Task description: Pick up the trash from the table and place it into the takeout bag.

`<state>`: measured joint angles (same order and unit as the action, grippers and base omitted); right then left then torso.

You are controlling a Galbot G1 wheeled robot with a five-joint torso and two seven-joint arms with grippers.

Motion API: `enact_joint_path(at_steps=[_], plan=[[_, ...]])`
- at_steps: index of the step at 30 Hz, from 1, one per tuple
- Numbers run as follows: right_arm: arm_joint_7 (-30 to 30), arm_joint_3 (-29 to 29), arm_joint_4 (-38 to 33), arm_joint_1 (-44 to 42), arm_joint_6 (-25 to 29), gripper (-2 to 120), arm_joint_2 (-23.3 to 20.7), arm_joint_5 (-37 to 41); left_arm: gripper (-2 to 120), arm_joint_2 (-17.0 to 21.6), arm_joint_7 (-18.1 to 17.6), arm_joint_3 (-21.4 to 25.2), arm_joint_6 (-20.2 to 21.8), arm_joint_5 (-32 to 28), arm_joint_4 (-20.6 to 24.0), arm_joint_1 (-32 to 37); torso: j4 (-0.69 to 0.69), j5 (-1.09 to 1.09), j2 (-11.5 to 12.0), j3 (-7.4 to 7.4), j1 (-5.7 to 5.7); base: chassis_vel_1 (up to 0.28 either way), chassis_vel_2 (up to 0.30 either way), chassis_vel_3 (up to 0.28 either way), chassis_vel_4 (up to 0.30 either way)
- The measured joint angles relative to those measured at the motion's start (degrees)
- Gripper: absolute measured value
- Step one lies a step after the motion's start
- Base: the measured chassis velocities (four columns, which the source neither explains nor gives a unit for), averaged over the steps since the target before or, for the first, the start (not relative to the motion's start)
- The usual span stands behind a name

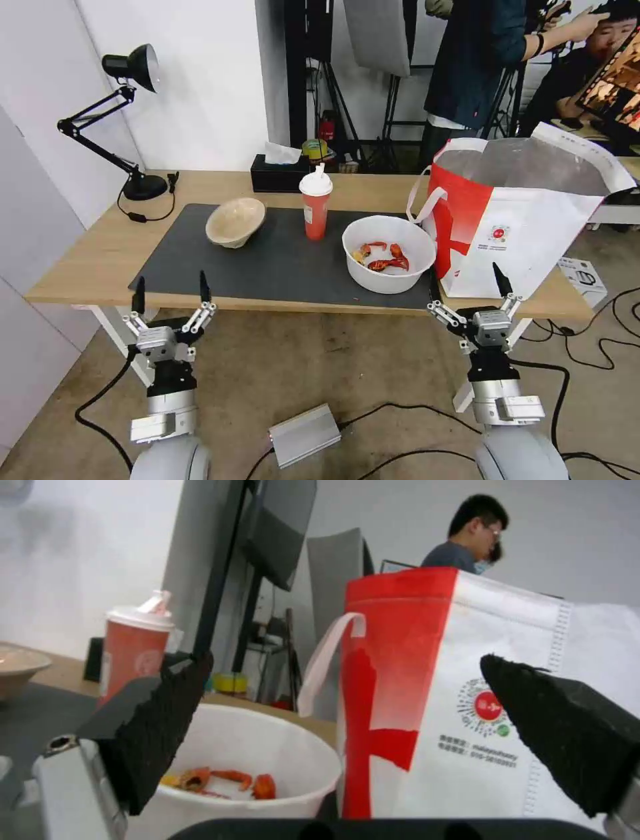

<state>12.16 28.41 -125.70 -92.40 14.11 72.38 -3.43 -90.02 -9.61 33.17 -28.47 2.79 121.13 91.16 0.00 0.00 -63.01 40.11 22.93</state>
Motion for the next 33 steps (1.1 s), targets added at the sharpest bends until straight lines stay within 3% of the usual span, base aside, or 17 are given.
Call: enact_joint_path(at_steps=[29,33], plan=[[-1.40,-0.93,-0.90,-1.34,0.02,100,-0.86,0.93,100,0.76,3.33,-0.04,0.12,-1.08,0.70,1.15,0.00,0.00,-0.01,0.00,-0.01,0.000,0.000,0.000,0.000],[-2.66,-2.76,-1.48,1.78,-2.21,100,-2.94,3.26,100,0.49,3.62,-0.80,0.09,-1.19,0.70,1.26,0.00,0.00,-0.01,0.00,-0.01,0.000,0.000,0.000,0.000]])
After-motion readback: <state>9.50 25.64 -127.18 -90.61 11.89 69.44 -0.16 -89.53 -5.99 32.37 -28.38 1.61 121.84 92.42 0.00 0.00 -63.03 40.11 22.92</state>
